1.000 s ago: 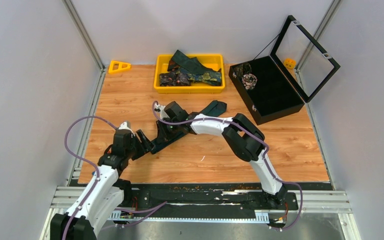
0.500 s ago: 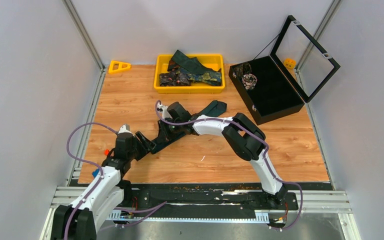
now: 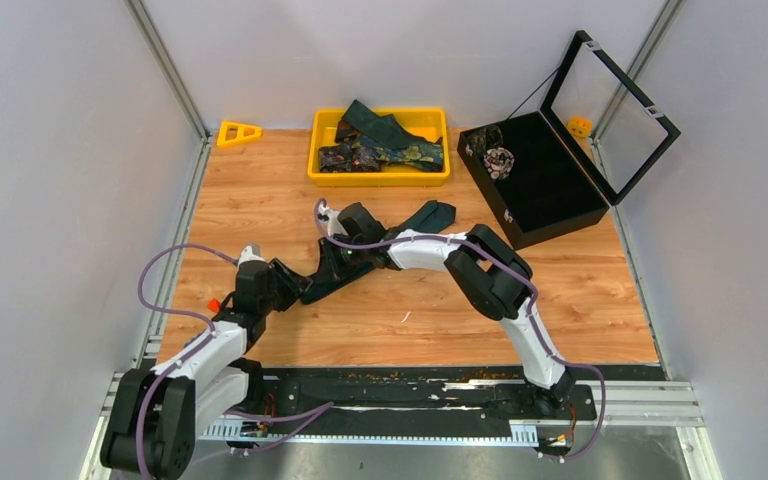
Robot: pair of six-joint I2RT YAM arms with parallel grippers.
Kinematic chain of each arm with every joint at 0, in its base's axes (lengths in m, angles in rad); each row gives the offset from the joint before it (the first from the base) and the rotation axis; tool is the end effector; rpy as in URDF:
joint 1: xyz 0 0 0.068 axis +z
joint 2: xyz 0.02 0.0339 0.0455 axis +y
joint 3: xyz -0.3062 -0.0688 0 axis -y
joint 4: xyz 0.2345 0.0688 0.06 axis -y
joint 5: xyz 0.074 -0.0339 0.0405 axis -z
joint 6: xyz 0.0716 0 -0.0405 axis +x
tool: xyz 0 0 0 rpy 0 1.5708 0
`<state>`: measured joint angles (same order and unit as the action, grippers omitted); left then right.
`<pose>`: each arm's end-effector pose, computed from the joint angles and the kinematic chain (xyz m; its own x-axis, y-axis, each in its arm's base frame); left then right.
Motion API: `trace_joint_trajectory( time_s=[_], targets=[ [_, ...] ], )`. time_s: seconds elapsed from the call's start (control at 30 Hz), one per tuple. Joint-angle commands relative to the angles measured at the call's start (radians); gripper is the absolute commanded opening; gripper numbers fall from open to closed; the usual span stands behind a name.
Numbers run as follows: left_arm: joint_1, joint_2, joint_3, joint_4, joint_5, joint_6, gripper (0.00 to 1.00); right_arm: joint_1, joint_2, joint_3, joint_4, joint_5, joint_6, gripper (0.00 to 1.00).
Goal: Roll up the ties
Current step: Roll the tie at the center of the board.
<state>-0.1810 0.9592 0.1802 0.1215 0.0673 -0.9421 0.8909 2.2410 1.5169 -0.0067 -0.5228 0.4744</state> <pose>0.1647 -0.0350 0.1533 -0.5411 -0.7213 -0.4322 -0.3498 0.6605 -0.6643 0.3035 0.4322 0.1523 -0.7879 -0.3450 -0.5102 -0.6156 0.4645 0.6366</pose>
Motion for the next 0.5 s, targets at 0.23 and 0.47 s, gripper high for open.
trace_joint_trajectory(
  time_s=[0.23, 0.47],
  targets=[
    [-0.003, 0.133, -0.042, 0.122, 0.010, -0.004, 0.36, 0.000, 0.036, -0.057, -0.041, 0.043, -0.006, 0.09],
    [-0.003, 0.197, -0.025, 0.152, 0.044, 0.032, 0.04, 0.000, 0.022, -0.061, -0.042, 0.041, -0.002, 0.09]
  ],
)
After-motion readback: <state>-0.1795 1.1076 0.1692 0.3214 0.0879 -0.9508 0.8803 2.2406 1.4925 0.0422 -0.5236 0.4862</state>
